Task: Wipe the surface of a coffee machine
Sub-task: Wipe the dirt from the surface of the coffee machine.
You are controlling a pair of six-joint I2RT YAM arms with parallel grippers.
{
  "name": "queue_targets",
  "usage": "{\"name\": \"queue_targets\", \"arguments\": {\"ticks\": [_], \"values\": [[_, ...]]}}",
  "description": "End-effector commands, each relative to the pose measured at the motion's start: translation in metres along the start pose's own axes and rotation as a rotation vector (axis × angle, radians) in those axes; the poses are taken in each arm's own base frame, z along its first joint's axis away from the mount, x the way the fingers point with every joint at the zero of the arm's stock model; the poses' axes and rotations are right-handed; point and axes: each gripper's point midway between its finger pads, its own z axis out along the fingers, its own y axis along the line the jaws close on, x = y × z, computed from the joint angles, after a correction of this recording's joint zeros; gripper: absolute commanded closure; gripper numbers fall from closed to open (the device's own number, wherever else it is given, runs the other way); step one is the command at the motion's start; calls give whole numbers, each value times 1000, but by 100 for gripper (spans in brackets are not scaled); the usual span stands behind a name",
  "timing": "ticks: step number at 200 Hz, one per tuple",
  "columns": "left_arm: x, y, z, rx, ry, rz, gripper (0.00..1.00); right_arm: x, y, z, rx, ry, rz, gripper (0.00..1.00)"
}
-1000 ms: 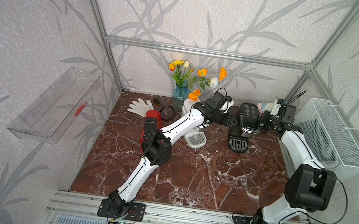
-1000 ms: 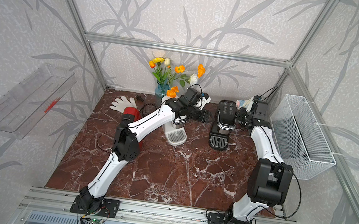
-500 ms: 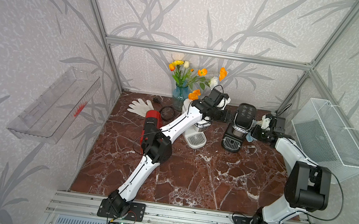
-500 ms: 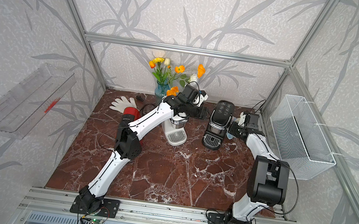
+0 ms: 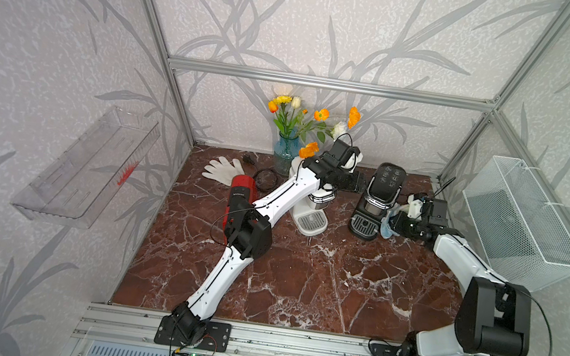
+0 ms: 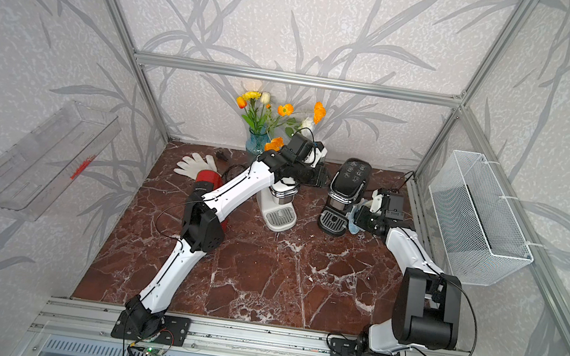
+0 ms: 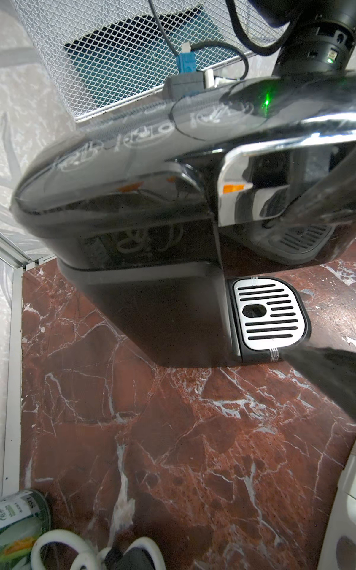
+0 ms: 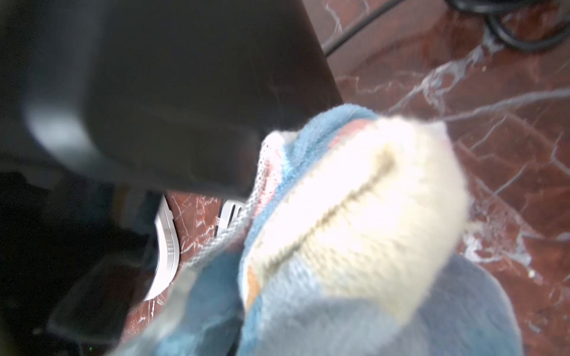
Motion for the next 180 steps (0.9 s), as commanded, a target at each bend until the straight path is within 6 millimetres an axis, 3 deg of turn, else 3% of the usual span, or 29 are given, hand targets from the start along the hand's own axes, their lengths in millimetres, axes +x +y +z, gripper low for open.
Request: {"name": "queue_targets", "arguments": {"ticks": [1, 64, 88, 107, 140, 180], "values": [[-10, -15, -32, -22, -30, 43, 39, -28, 18, -18, -40, -128, -39, 100], [0, -1, -43, -62, 4, 37, 39, -95, 27, -94, 49, -449, -67, 100], [0, -1, -37, -38, 2, 15, 39, -112, 42, -108, 1, -520, -86, 100], [1, -1, -30, -23, 5, -3, 40, -120, 54, -101, -66, -506, -86, 100], [-1, 2, -32, -45, -5, 2, 40, -123, 55, -63, -129, -440, -59, 100], [2, 4, -33, -47, 5, -7, 40, -98, 38, -23, -129, -330, -35, 100]]}}
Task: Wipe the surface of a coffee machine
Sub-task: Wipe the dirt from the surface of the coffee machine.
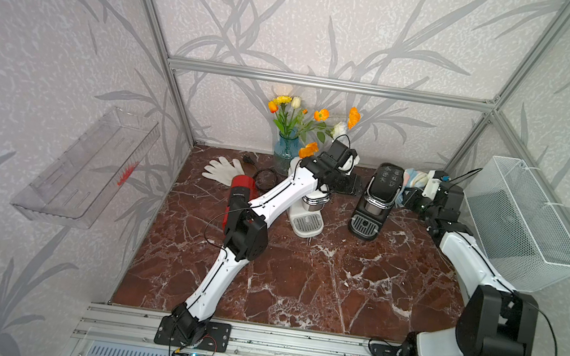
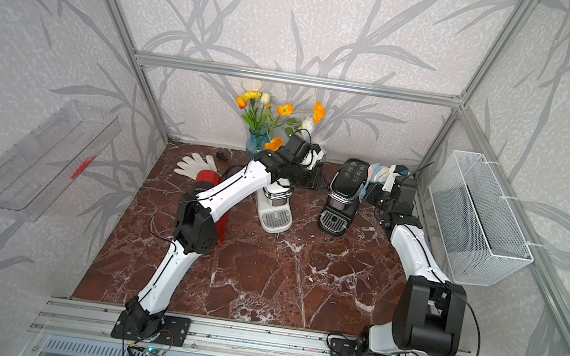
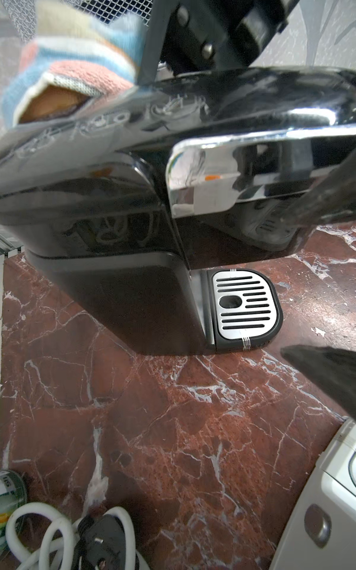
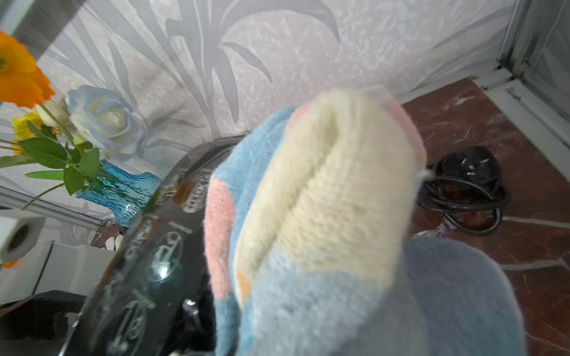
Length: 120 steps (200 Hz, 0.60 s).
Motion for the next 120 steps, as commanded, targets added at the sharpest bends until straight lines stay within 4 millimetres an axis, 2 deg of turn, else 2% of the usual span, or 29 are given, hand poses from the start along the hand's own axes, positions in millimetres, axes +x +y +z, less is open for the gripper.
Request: {"name": "queue_targets", "arguments": {"ticks": [1, 79, 98, 120], "values": [[-8, -7, -19, 0, -27, 6, 40, 13, 6, 8, -54, 37, 2, 100], [-3, -8, -18, 3, -2, -6, 40, 104, -35, 28, -8, 220, 66, 100], [1, -7, -20, -7, 7, -9, 40, 122, -39, 32, -8, 267, 70, 100], [3, -8, -22, -12, 10, -6, 40, 139, -32, 33, -39, 317, 79, 100]]}}
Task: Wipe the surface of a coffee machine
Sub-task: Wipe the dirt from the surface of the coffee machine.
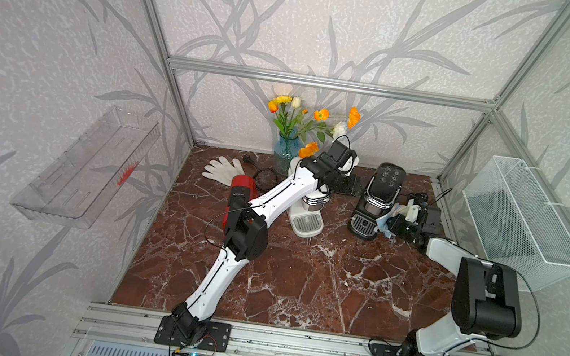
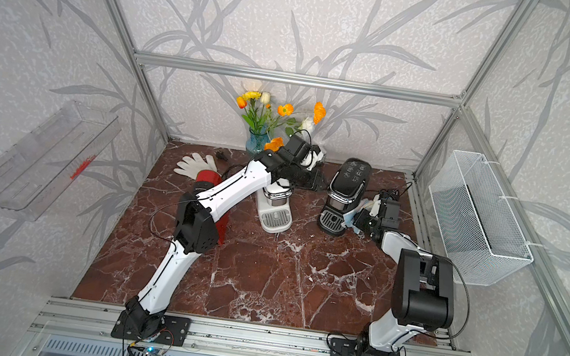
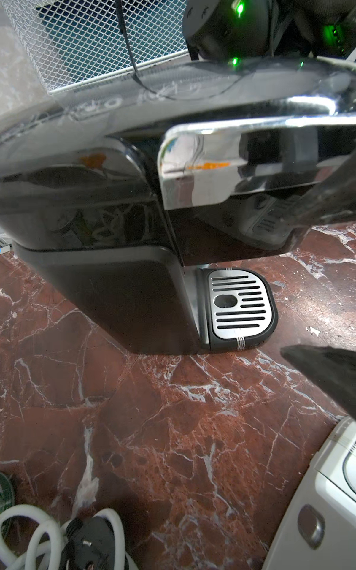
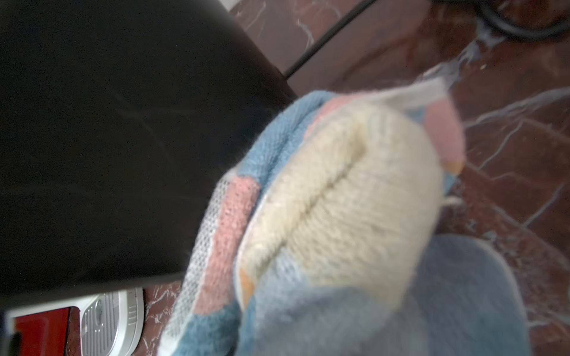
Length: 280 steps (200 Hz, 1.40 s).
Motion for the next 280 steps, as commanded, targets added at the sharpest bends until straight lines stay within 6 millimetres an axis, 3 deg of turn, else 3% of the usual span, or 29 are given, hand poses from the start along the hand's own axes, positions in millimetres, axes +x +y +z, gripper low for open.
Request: {"name": "queue_targets", "arguments": {"ticks": [1, 21, 45, 121, 167, 186, 210, 280], "values": [[-2, -10, -24, -4, -10, 4, 40, 14, 25, 4, -103, 41, -34, 100], [-1, -8, -25, -15, -10, 9, 40, 21, 29, -1, -108, 48, -41, 100], [-2, -9, -24, -7, -10, 9, 40, 14, 33, -18, -93, 11, -63, 100], [-4, -16, -31, 13, -17, 42, 40, -59, 68, -110, -30, -261, -167, 100], [2, -11, -35, -7, -13, 66, 40, -88, 88, -147, -62, -428, -180, 100], [3, -9, -34, -9, -15, 64, 40, -89, 96, -144, -111, -422, -180, 100], [2, -8, -28, -2, -20, 53, 40, -78, 93, -122, -137, -353, -167, 100], [4, -6, -16, 5, -31, 32, 40, -16, 43, -51, -83, -143, -108, 100]]}}
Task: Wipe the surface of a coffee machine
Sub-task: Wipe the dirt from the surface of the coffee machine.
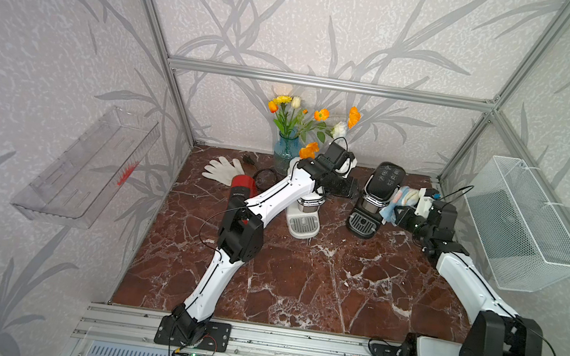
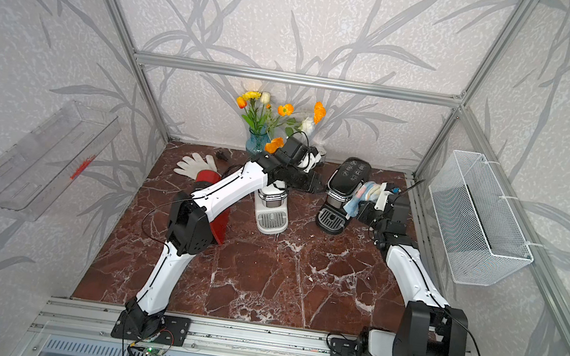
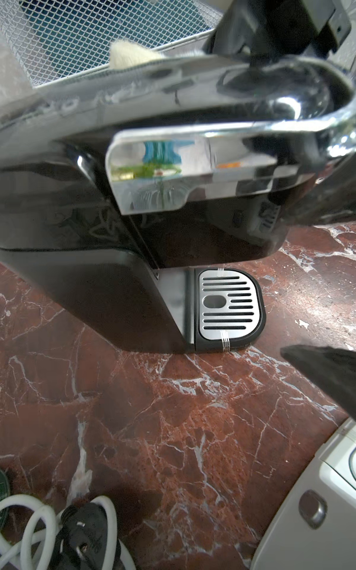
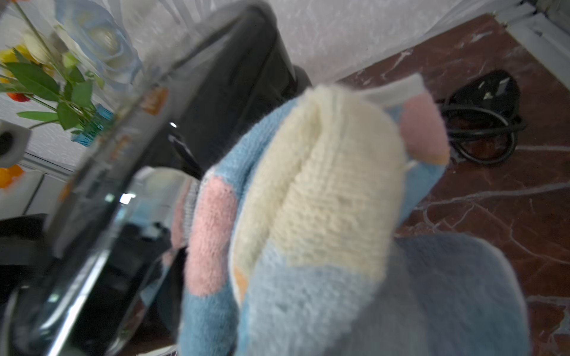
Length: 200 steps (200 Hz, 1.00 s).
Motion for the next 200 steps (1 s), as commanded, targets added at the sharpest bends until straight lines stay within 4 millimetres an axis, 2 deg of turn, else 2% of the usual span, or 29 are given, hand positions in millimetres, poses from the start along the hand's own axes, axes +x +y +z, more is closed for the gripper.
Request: {"name": "queue_targets", "arguments": {"ticks": [1, 24, 46, 75, 103, 134, 155, 178, 200], "values": [[-6, -9, -12, 9, -35, 8, 40, 25, -10, 19, -20, 52, 21, 100], [-8, -10, -13, 9, -41, 10, 40, 48, -19, 35, -15, 100, 65, 100], [-12, -11, -11, 14, -49, 7, 40, 62, -15, 44, -34, 137, 82, 100], [-13, -13, -5, 27, -45, 0, 40, 89, 8, 50, -102, 230, 76, 100], [-18, -14, -5, 26, -63, 6, 40, 109, 28, 39, -147, 291, 83, 100], [-20, -15, -2, 39, -64, 3, 40, 115, 42, 25, -180, 290, 107, 100], [-21, -17, 2, 55, -60, -6, 40, 117, 48, 25, -194, 295, 104, 100], [-20, -18, 2, 61, -54, -7, 40, 114, 34, 34, -154, 281, 102, 100], [-19, -17, 0, 50, -53, 4, 40, 106, 13, 46, -128, 266, 152, 100]]}}
